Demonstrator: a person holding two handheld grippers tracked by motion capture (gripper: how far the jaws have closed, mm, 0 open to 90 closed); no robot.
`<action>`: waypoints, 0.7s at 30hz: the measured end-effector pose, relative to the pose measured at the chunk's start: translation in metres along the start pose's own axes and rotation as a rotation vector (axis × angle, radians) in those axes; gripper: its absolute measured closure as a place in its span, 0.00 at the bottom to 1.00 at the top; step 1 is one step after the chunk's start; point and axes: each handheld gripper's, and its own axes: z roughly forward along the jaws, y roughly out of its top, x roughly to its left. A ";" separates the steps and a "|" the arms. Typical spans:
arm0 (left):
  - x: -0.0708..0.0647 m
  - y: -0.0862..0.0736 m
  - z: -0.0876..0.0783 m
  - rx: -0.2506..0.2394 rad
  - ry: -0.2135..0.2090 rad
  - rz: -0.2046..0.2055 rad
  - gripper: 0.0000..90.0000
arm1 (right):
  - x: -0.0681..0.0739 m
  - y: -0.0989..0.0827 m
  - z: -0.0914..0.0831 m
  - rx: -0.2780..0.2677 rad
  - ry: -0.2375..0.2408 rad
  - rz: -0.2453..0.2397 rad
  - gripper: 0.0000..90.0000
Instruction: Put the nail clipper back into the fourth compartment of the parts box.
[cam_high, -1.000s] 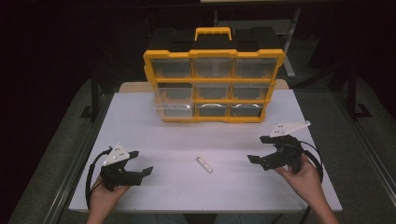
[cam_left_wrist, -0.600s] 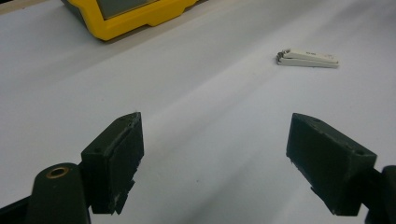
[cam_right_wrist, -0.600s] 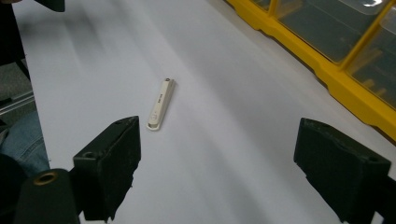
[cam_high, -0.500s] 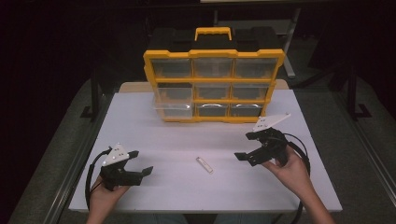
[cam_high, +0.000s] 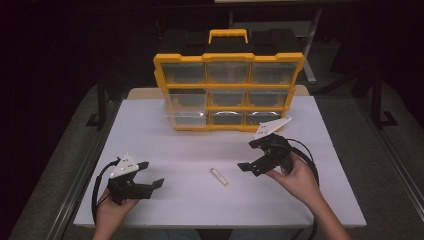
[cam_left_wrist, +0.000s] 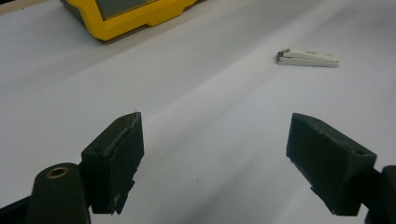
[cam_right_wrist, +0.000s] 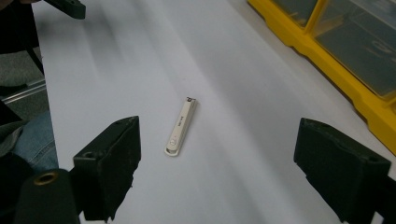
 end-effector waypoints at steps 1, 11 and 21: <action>0.000 0.000 0.000 0.000 0.000 0.000 0.21 | 0.000 0.001 0.002 0.006 0.003 -0.001 0.16; -0.001 0.000 0.001 -0.004 -0.002 -0.007 0.21 | 0.002 0.008 0.020 0.032 0.019 0.005 0.20; 0.000 0.000 0.000 -0.001 -0.001 -0.004 0.21 | 0.007 0.014 0.036 0.053 0.024 -0.013 0.26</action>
